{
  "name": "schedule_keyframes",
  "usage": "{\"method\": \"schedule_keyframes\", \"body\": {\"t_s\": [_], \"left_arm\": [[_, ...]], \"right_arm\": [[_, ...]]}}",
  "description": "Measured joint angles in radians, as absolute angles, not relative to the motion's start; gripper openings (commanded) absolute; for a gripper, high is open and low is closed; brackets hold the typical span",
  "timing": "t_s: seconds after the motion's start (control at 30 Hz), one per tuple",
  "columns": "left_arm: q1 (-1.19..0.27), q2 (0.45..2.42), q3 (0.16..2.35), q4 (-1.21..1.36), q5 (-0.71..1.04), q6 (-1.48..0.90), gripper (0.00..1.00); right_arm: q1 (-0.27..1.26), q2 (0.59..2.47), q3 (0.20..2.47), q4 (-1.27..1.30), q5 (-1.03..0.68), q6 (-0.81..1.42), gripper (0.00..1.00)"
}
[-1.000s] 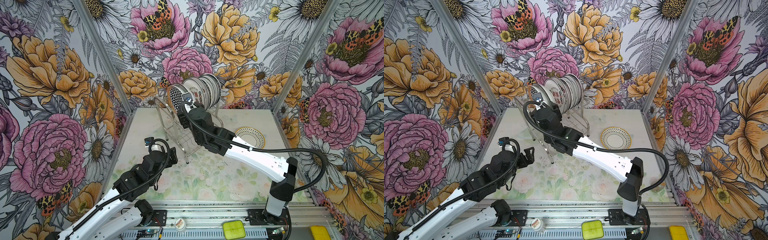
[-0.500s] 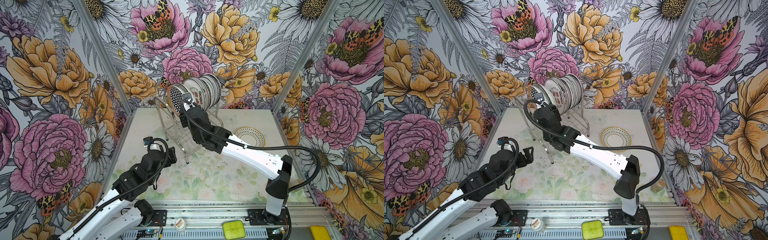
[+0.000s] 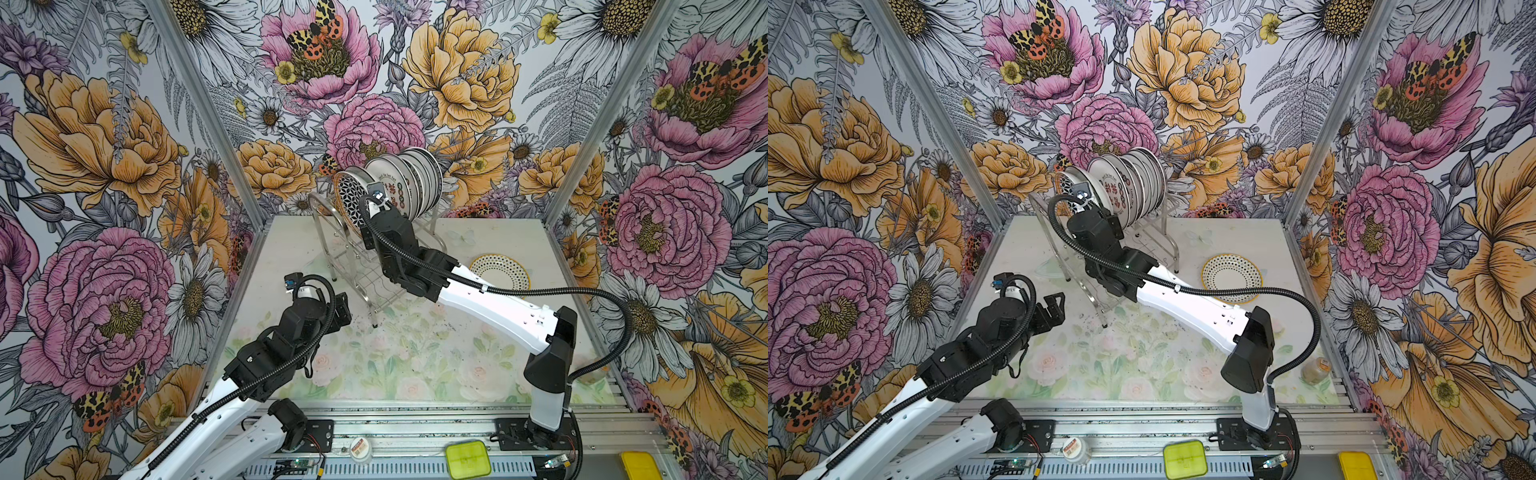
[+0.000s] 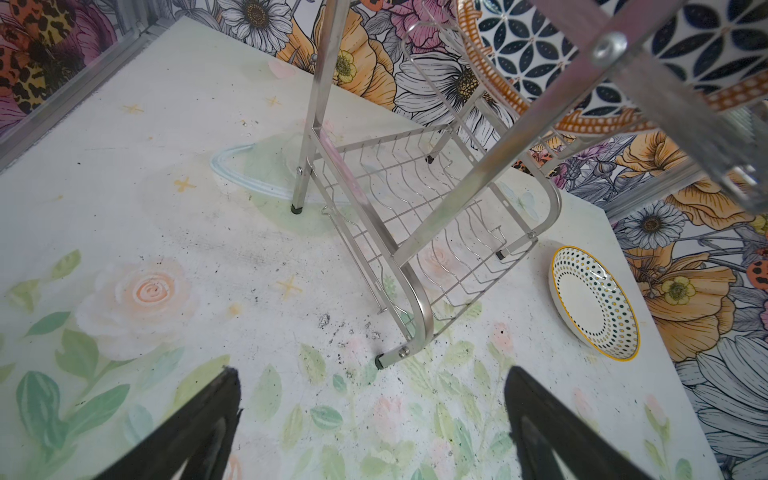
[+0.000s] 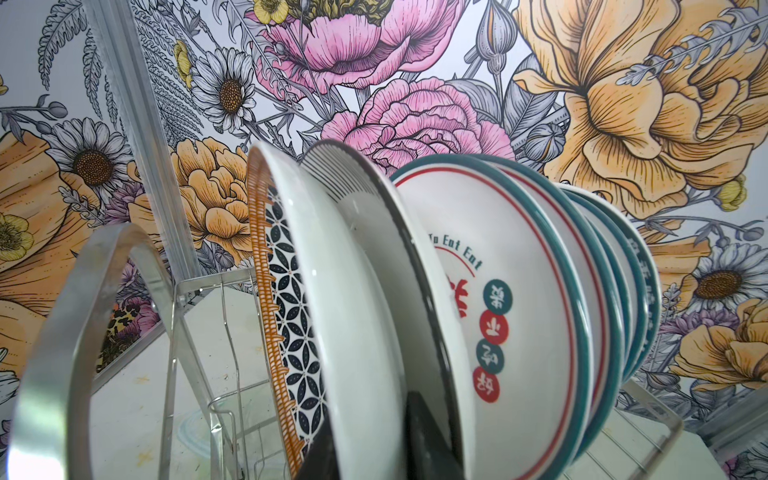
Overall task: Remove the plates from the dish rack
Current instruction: 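Lower the right gripper onto the black-and-white patterned plate's rim and close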
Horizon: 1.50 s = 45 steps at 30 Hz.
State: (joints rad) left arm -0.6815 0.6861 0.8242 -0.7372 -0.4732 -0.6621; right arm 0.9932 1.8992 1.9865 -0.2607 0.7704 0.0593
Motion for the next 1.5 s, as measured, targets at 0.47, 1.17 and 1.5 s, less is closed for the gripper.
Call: {"method": "schedule_keyframes", "body": {"t_s": [0.47,1.17,1.5], "left_arm": [[-0.65,0.698,0.824,-0.737,-0.461,-0.664,0.99],[-0.636,0.698,0.824,-0.737,-0.462,-0.674,0.99],[-0.61,0.699,0.815,-0.737,-0.477,-0.723,0.99]], "right_arm": [[0.983,1.914,1.987,-0.241,0.841,0.018,0.03],[1.022,1.925,1.954,-0.085,0.932,-0.181,0.0],[1.042,1.927,1.939,-0.006,0.966,-0.295,0.0]]}}
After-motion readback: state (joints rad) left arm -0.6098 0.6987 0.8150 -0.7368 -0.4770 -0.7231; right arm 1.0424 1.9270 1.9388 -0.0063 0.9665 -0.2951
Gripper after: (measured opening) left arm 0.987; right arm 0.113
